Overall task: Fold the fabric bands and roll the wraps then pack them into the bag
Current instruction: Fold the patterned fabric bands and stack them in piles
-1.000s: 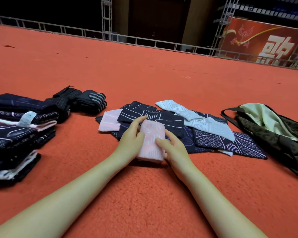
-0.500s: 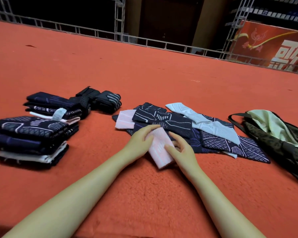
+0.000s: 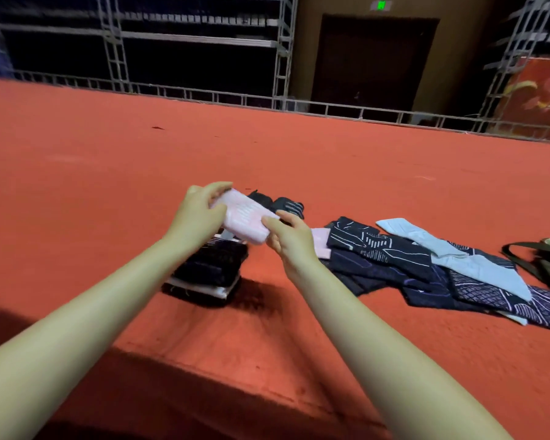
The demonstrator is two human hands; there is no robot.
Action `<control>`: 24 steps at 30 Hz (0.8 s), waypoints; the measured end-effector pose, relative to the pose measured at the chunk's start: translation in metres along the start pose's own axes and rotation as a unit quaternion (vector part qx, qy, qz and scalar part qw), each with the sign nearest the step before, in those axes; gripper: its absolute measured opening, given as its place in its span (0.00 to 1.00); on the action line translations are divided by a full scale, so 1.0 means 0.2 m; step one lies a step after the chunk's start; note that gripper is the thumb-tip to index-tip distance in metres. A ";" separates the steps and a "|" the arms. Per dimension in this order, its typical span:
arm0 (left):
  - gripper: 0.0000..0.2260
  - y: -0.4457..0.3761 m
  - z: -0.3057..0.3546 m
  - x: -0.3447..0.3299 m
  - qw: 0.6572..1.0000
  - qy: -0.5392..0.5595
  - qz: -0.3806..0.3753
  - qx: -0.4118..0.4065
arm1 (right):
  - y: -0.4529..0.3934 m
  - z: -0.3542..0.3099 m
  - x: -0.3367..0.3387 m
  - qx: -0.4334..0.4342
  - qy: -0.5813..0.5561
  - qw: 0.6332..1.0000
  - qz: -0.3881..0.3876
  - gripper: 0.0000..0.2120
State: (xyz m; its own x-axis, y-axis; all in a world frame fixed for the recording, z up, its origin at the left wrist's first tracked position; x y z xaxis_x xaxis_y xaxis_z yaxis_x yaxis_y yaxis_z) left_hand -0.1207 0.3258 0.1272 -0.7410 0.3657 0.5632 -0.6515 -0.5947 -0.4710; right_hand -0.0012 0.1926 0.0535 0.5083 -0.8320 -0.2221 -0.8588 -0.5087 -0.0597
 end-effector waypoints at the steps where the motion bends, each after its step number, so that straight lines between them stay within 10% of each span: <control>1: 0.23 0.00 -0.08 0.05 1.000 -0.019 0.004 0.014 | -0.03 0.02 -0.08 0.012 0.046 0.999 0.000 0.23; 7: 0.28 0.20 -0.54 -0.10 0.979 -0.067 -0.091 0.171 | 0.06 0.26 -0.30 -0.004 0.252 0.966 -0.063 0.19; 13: 0.27 0.19 -0.46 0.03 0.994 0.050 -0.017 0.097 | 0.14 0.07 -0.34 0.160 0.277 0.947 -0.022 0.18; 24: 0.27 0.17 -0.40 -0.02 0.990 -0.123 -0.061 0.025 | 0.10 0.20 -0.29 0.079 0.305 0.946 -0.076 0.22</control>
State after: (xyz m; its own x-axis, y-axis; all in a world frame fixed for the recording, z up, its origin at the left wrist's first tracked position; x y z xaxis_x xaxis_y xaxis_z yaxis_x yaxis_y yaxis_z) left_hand -0.1532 0.3624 0.0544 -0.5917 0.2545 0.7650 -0.7201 -0.5935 -0.3595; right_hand -0.0514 0.2396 0.0264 0.5280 -0.7491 0.4001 -0.7470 -0.6338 -0.2008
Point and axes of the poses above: each hand's wrist, its own y-axis away from the middle knuckle, its own x-axis out of the back of the hand, z = x × y, the point moved 10 cm from there along -y, towards the middle knuckle, and after that the axes turned 2 degrees about -y, right-handed, at the moved point
